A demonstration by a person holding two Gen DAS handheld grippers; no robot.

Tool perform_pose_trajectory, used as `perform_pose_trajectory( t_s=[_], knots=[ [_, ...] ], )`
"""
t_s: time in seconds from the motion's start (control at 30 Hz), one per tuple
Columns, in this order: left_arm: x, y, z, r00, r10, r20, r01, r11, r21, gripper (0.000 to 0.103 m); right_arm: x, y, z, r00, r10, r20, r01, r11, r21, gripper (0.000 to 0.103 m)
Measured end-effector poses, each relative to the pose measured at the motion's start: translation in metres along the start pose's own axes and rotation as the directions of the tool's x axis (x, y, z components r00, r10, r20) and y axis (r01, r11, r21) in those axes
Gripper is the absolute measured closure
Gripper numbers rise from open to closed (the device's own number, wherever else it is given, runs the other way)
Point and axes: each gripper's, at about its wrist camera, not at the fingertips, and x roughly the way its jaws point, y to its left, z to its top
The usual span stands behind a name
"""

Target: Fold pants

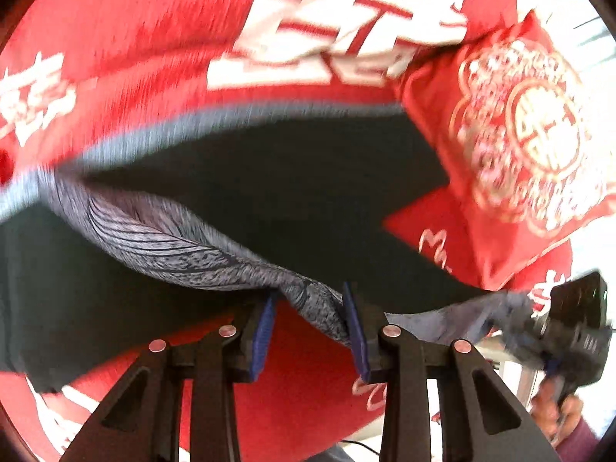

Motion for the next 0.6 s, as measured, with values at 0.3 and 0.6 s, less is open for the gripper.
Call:
perform_pose_trajectory(
  t_s=[0.3,0.6],
  knots=[
    [-0.045,0.013,0.079,0.961,0.160,0.227,-0.172,0.984,0.036,0.034,0.029,0.058,0.141,0.988,-0.148,0.042,0.153,0.974,-0.165,0.080],
    [-0.003,0.098,0.044,0.917,0.397,0.044,-0.389,0.912,-0.130,0.034,0.054,0.085,0.140,0.904,-0.404,0.142,0.428,0.830,-0.357,0.027]
  ],
)
